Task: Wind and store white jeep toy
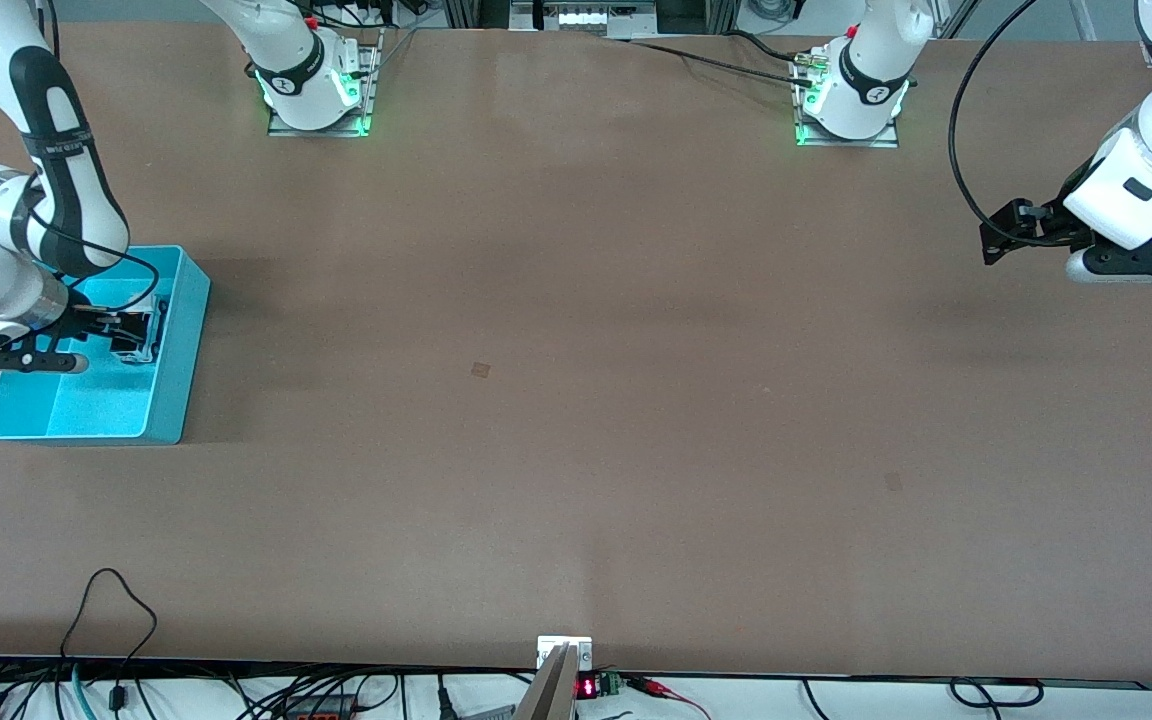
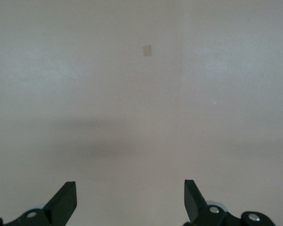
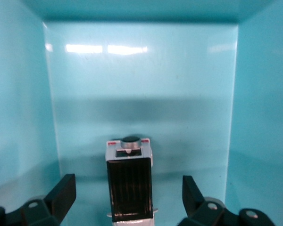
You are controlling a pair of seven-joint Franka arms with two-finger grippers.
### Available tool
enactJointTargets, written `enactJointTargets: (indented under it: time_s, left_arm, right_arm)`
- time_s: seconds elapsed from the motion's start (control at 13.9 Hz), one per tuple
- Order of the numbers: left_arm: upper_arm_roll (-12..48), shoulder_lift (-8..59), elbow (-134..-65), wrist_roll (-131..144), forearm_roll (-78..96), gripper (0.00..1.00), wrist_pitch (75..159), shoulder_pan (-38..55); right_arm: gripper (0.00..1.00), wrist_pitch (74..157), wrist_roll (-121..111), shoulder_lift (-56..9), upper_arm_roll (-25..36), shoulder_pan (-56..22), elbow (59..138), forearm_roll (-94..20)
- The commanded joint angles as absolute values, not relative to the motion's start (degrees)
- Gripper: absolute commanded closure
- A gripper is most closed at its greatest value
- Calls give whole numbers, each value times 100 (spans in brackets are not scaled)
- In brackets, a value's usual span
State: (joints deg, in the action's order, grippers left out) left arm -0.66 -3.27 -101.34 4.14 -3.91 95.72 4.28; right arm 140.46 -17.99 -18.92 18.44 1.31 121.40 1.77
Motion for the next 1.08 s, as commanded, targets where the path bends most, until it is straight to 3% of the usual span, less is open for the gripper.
enactJointTargets:
  time_s: [0.0, 0.65, 0.79, 1.0]
  left_arm:
    - [-18, -308, -10037, 448, -334, 0, 9501, 387]
    - [-26, -308, -10037, 448, -334, 0, 9501, 387]
    - [-53, -308, -10037, 440, -334, 0, 9510, 378]
    - [-62, -290, -10037, 378, -334, 0, 9527, 378]
  right_arm:
    - [0, 13660, -1890, -1267, 1802, -122, 12155, 264]
    - [0, 11851, -1460, -378, 1706, -923, 11252, 255]
    - [0, 11270, -1337, -168, 1224, -678, 10987, 255]
    - [0, 11022, -1266, 245, 529, -159, 10934, 255]
